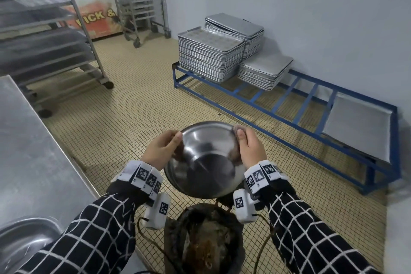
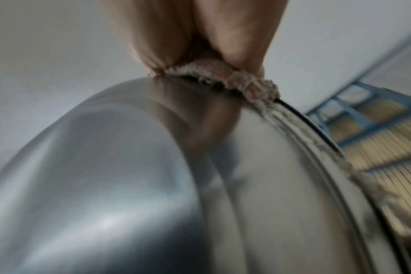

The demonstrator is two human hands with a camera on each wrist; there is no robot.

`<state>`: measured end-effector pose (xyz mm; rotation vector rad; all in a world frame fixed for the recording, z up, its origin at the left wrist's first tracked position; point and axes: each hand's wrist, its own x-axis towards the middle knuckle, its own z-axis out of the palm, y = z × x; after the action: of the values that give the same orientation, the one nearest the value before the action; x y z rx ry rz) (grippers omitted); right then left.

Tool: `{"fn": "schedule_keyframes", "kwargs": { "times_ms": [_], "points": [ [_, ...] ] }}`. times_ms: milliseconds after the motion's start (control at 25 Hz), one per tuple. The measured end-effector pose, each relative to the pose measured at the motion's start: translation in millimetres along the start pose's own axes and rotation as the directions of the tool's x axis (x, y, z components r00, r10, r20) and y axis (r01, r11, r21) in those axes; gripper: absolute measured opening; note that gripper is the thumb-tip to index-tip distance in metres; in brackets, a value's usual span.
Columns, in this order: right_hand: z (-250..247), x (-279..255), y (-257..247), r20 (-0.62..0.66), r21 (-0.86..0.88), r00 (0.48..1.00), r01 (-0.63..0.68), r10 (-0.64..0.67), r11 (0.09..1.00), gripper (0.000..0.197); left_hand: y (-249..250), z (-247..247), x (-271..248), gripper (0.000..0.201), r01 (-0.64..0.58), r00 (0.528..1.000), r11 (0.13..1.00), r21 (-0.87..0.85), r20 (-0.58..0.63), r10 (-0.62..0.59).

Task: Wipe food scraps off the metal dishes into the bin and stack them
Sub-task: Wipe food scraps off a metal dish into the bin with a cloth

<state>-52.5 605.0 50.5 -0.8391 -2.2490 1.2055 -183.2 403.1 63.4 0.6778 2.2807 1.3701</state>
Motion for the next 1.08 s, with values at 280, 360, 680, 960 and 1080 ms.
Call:
{"fn": "schedule_keyframes", "kwargs": {
  "times_ms": [280,360,680,960,1080],
  "points": [
    [19.3,0.2,-23.9,0.207,-0.166,0.910,0.394,-0.359,0.904,0.020,5.7,8.7,-5.1,0.043,0.008,1.000,0.994,0.110,-0.029,-0.005],
    [23.0,-1.4,-24.0,0.146,-0.128,0.921,0.381,-0.363,0.916,0.018,6.4,7.4,-4.9,0.044,0.003,0.995,0.991,0.132,-0.094,0.010],
    [58.5,-38.0,-35.1,-0.024,-0.396,0.842,0.487,-0.539,0.778,0.043,30.2,7.9,-4.5,0.036,-0.020,0.978,0.998,-0.059,-0.207,0.007],
    [29.0,-25.2,-2.5,-0.201,-0.006,0.980,-0.005,0.003,1.000,0.039,29.1,0.8,-7.0,0.043,-0.002,0.983,0.992,-0.127,-0.182,-0.022],
    [34.2,-43.3,-16.5,-0.234,0.029,0.965,0.126,-0.116,0.992,0.037,32.9,4.8,-2.8,0.046,0.017,0.989,0.997,-0.077,-0.146,-0.028]
  ]
}}
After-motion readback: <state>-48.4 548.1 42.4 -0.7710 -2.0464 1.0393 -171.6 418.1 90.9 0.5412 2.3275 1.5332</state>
